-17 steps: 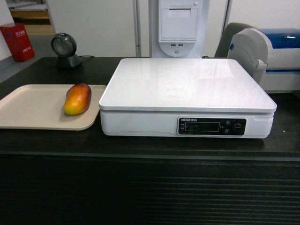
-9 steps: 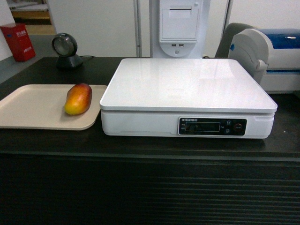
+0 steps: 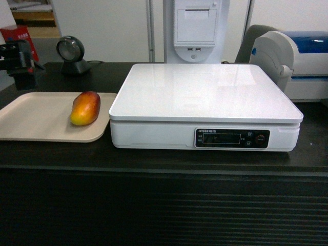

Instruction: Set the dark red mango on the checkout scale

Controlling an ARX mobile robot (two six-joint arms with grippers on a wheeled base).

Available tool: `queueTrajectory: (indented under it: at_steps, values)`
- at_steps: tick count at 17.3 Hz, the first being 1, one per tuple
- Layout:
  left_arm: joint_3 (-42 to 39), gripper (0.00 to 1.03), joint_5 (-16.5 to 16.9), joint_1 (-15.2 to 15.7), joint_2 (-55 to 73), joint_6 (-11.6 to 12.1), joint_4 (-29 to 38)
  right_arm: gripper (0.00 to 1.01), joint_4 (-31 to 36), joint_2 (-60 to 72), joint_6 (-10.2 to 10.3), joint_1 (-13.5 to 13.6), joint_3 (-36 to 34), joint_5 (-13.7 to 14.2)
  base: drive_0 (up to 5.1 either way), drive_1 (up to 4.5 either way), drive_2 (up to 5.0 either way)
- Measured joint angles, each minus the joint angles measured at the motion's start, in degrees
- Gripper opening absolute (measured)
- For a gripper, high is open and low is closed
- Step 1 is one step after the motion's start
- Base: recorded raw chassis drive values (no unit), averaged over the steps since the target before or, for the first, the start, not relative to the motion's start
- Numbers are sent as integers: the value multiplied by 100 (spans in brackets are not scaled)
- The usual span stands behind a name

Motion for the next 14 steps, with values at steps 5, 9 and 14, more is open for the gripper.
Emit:
queueTrajectory:
  at_steps: [5, 9, 14]
  values:
    - [1980, 98, 240, -48, 1705, 289, -778, 98, 0, 0, 0, 0, 0, 0, 0, 0, 0]
    - [3595, 98, 219, -227, 2975, 863, -1576, 98, 0, 0, 0, 0, 0, 0, 0, 0, 0]
    - [4140, 98, 214, -227, 3421, 1182, -2076, 98, -2, 0, 0, 0, 0, 0, 0, 0, 0]
